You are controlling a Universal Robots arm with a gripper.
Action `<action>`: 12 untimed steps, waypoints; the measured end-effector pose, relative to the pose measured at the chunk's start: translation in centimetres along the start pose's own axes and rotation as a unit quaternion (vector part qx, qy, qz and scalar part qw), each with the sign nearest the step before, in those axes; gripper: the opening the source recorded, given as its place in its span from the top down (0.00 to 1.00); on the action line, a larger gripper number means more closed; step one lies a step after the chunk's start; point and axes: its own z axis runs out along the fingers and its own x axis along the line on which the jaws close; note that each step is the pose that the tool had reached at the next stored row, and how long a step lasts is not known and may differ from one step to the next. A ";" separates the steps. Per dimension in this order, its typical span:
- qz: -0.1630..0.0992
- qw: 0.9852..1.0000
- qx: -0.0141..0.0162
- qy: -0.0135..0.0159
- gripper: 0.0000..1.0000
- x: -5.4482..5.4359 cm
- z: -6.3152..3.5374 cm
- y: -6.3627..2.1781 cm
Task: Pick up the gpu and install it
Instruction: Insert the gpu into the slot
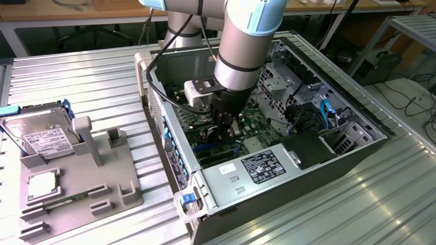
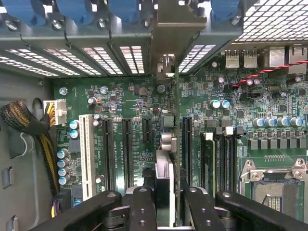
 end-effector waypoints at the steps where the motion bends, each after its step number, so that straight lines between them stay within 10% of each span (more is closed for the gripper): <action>1: 0.000 1.000 0.000 0.000 0.72 0.0 0.00 0.00; 12: -0.001 1.000 0.000 0.000 0.72 -0.3 0.32 0.08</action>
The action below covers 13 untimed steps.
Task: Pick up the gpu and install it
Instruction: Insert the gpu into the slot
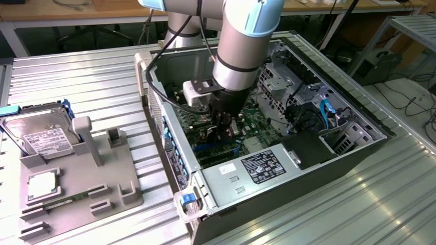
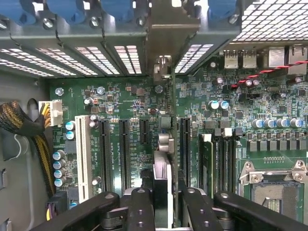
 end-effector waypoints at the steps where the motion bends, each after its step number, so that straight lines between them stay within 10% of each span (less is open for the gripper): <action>1: 0.000 1.000 0.000 0.000 0.72 -0.1 0.00 0.00; 13: 0.000 1.000 0.000 0.001 0.72 -0.1 0.70 0.09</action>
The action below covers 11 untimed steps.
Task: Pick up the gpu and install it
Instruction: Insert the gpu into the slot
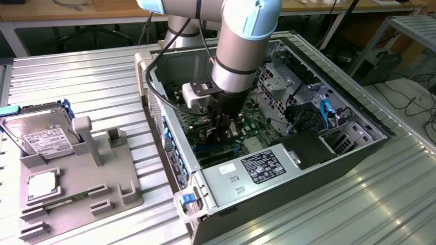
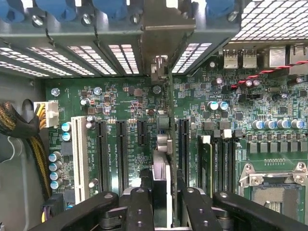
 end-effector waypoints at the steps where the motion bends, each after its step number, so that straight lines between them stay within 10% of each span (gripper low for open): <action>1: 0.000 1.000 0.000 0.000 0.72 0.0 0.16 -0.01; 11: 0.000 1.000 0.000 -0.001 0.72 0.0 0.44 -0.02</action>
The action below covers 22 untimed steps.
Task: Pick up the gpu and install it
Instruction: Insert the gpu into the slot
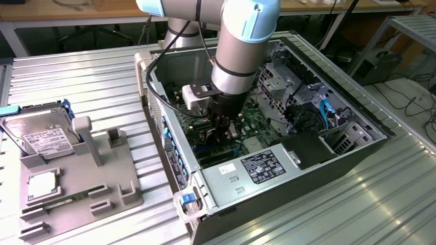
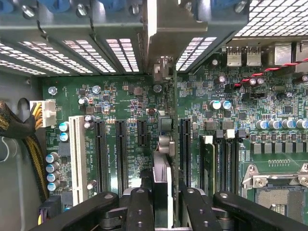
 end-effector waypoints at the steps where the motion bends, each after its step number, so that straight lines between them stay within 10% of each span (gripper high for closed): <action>1: 0.000 1.000 0.000 0.000 0.72 0.0 0.00 0.00; 15: 0.000 1.000 0.001 -0.003 0.71 0.0 0.72 0.11; 22: 0.000 1.000 0.002 -0.001 0.65 0.0 -0.70 0.14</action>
